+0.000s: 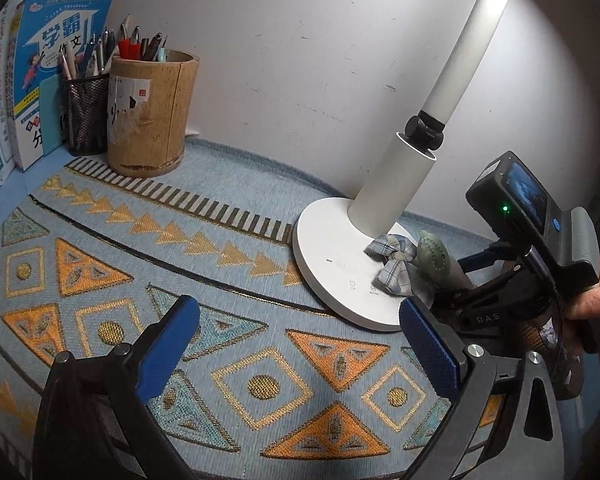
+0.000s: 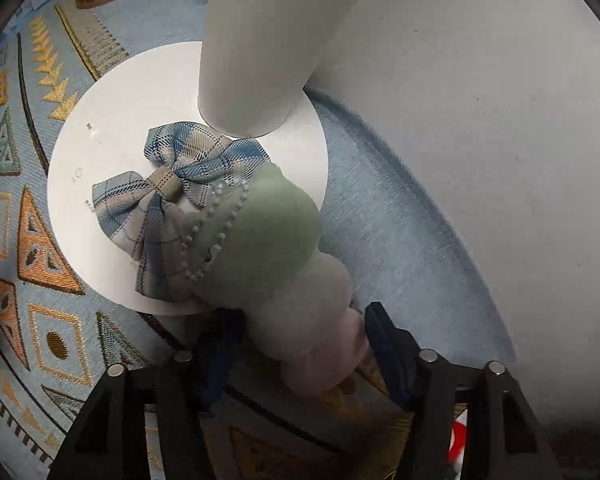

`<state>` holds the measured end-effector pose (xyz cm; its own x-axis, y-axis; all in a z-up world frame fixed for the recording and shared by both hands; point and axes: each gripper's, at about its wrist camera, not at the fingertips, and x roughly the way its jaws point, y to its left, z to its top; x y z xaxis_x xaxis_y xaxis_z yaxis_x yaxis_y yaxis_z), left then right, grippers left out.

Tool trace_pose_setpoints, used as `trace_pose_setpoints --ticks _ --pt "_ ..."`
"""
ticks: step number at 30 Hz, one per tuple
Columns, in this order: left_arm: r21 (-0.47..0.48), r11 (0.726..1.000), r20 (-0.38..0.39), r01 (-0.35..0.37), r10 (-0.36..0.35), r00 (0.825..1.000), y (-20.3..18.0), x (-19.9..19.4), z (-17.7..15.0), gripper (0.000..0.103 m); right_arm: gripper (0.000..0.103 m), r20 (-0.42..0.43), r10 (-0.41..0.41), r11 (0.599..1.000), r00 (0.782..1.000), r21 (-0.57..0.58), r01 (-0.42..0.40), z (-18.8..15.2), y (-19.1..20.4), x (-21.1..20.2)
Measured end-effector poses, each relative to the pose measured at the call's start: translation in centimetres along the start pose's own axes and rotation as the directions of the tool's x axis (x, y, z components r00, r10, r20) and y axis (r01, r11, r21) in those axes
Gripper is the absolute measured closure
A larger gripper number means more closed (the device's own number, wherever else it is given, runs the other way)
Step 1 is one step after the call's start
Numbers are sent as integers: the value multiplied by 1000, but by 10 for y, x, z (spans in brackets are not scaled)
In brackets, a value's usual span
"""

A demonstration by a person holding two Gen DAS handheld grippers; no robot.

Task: Organize objects
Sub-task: 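Grasp the second green-white-pink plush stack by its pink end with the right tool, then grasp the blue plaid bow on the lamp base with the left tool while the right tool lifts the plush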

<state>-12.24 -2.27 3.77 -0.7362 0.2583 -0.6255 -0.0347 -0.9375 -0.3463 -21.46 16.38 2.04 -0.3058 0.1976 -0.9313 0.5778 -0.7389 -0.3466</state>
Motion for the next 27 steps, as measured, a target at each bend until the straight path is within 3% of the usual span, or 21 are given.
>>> trace_pose_setpoints --ticks 2,4,5,8,11,12,15,17,21,25,26,27 --pt "-28 1000 -15 10 -11 1000 4 3 -1 3 59 33 -32 999 999 37 30 -10 -2 -4" --pt "-40 999 -31 23 -24 999 5 5 -2 3 71 88 -85 992 993 99 76 -25 4 -19" --pt "-39 999 -37 28 -30 999 5 5 -2 3 71 121 -95 985 988 154 76 -35 9 -31" --pt "-26 998 -48 49 -51 998 0 6 -5 3 71 262 45 956 964 270 -118 -79 28 -67" --pt "33 999 -37 30 -28 999 -10 3 -9 3 71 366 196 867 910 369 -336 -130 42 -78" --pt "57 998 -23 18 -17 1000 -15 2 -10 3 71 378 200 845 904 401 -354 -147 55 -83" --pt "135 991 -4 -10 10 1000 -31 3 -11 3 70 383 115 835 917 463 -298 -173 70 -77" --pt "148 988 -48 38 -32 998 -43 13 -3 3 70 370 63 825 927 503 -257 -177 73 -77" --pt "161 982 -97 103 -88 991 -75 46 18 4 70 416 75 780 906 541 -313 -171 62 -75" --pt "282 959 -143 -1 43 989 -110 88 22 30 70 519 150 743 841 502 -442 -173 54 -63" --pt "294 956 -145 -8 53 988 -113 94 22 46 70 535 161 736 829 495 -462 -174 53 -60" --pt "304 953 -146 -11 58 988 -115 99 22 55 70 548 163 734 820 488 -472 -176 52 -59"
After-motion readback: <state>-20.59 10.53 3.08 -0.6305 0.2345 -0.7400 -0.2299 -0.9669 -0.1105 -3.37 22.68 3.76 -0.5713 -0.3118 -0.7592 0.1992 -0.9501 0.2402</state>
